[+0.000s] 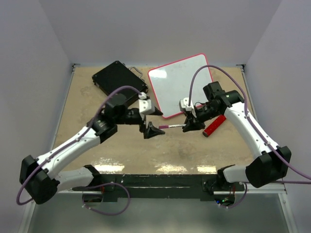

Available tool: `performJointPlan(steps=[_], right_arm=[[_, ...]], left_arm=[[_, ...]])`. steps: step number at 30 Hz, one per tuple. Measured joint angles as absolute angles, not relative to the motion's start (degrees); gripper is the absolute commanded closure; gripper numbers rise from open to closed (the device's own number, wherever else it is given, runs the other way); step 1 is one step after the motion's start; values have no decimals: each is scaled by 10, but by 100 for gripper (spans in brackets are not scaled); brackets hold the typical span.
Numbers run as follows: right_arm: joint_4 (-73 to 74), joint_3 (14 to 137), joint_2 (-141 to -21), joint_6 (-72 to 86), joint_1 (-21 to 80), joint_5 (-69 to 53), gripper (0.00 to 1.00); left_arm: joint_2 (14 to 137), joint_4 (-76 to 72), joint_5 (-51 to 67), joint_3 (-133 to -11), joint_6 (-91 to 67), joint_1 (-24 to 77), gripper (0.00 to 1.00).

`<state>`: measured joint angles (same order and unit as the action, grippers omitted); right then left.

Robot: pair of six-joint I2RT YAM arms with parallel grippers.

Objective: Write a sentence on the whiteboard
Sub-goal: Pass from the right arm to the left

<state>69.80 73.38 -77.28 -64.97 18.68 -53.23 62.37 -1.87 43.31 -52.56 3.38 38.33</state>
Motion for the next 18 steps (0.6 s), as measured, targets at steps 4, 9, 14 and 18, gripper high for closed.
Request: performJointPlan(steps=[4, 9, 14, 18], right_arm=[[696, 740, -772, -645, 204, -521, 100], [691, 740, -770, -636, 214, -510, 100], [684, 740, -762, -628, 217, -502, 100], [681, 740, -761, -624, 217, -500, 100]], left_arm=[[703, 58, 421, -543, 77, 451, 19], [753, 100, 408, -574, 97, 470, 26], [754, 101, 395, -580, 101, 470, 33], [753, 105, 382, -580, 102, 470, 41]])
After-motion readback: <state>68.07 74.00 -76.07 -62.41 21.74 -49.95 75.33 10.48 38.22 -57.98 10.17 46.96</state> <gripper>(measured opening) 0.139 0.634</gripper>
